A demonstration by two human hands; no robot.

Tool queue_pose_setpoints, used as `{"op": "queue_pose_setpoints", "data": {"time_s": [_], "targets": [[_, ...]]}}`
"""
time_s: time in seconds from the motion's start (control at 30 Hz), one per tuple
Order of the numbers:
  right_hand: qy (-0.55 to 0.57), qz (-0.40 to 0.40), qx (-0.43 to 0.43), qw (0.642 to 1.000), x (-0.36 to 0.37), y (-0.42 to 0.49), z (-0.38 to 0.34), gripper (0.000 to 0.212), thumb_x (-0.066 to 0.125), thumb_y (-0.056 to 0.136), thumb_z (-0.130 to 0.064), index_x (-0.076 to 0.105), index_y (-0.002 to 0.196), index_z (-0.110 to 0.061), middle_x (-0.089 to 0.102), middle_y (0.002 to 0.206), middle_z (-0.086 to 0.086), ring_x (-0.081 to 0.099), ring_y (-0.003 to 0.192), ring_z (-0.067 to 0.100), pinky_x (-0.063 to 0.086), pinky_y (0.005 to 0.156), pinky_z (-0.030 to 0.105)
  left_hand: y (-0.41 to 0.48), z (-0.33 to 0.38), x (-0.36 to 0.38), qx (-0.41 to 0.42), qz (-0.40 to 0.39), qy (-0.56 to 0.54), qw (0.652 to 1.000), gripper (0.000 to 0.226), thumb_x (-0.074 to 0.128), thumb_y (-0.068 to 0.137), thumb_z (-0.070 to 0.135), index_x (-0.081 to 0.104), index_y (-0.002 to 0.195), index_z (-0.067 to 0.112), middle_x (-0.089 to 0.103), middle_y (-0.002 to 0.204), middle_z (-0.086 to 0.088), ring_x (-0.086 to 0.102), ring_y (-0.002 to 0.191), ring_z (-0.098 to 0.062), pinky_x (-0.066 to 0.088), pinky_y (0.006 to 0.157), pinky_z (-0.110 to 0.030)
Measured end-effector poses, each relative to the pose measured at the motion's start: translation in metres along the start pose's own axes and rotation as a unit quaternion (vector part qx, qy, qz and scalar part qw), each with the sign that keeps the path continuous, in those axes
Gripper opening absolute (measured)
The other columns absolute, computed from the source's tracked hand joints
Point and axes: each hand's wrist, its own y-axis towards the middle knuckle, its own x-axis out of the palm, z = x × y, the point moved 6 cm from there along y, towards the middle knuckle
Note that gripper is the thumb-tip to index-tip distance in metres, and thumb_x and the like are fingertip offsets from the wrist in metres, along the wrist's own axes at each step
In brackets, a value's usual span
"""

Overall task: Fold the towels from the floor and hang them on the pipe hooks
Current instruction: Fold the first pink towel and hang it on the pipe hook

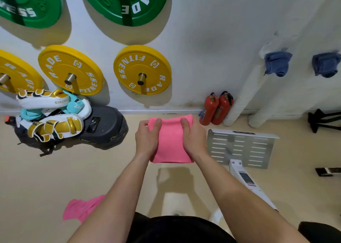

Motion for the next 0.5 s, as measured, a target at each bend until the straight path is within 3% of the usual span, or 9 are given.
{"op": "queue_pose_setpoints", "data": {"time_s": [0.1, 0.17, 0.27, 0.37, 0.5], "targets": [[0.029, 0.018, -0.007, 0.999, -0.044, 0.030, 0.009, 0.034, 0.046, 0.101, -0.046, 0.059, 0.102, -0.014, 0.067, 0.098, 0.008, 0.060, 0.089, 0.026, 0.040, 0.072, 0.033, 0.003, 0.027, 0.049, -0.030, -0.093, -0.087, 0.991, 0.029, 0.076, 0.084, 0.040, 0.068, 0.093, 0.013, 0.073, 0.092, -0.003, 0.069, 0.087, -0.025, 0.053, 0.072, -0.037], [0.047, 0.020, 0.003, 0.999, -0.070, 0.050, 0.015, 0.028, 0.053, 0.097, -0.047, 0.061, 0.096, -0.020, 0.067, 0.094, 0.001, 0.061, 0.087, 0.021, 0.042, 0.072, 0.033, 0.008, 0.051, 0.075, -0.015, -0.120, -0.107, 0.987, 0.021, 0.077, 0.084, 0.034, 0.069, 0.093, 0.017, 0.074, 0.092, -0.002, 0.071, 0.088, -0.021, 0.056, 0.072, -0.035], [0.080, 0.042, 0.013, 0.996, -0.104, 0.080, 0.021, 0.022, 0.058, 0.094, -0.047, 0.061, 0.092, -0.025, 0.067, 0.089, -0.008, 0.062, 0.084, 0.013, 0.043, 0.066, 0.028, 0.027, 0.088, 0.111, 0.020, -0.118, -0.098, 0.988, 0.023, 0.071, 0.088, 0.039, 0.067, 0.100, 0.020, 0.072, 0.097, 0.001, 0.068, 0.090, -0.015, 0.052, 0.073, -0.033], [0.083, 0.097, 0.014, 0.992, -0.137, 0.114, 0.022, 0.023, 0.052, 0.097, -0.046, 0.062, 0.098, -0.025, 0.066, 0.092, -0.008, 0.061, 0.087, 0.013, 0.043, 0.069, 0.029, 0.050, 0.126, 0.151, 0.048, -0.115, -0.087, 0.988, 0.024, 0.063, 0.091, 0.041, 0.066, 0.102, 0.019, 0.070, 0.098, 0.002, 0.065, 0.094, -0.016, 0.052, 0.080, -0.036], [0.098, 0.151, 0.016, 0.984, -0.184, 0.170, 0.015, 0.023, 0.049, 0.099, -0.043, 0.059, 0.099, -0.023, 0.064, 0.095, -0.006, 0.060, 0.090, 0.015, 0.044, 0.075, 0.032, 0.080, 0.192, 0.206, 0.101, -0.113, -0.093, 0.984, 0.017, 0.059, 0.095, 0.034, 0.059, 0.101, 0.018, 0.063, 0.093, 0.007, 0.060, 0.090, -0.016, 0.043, 0.075, -0.033]]}}
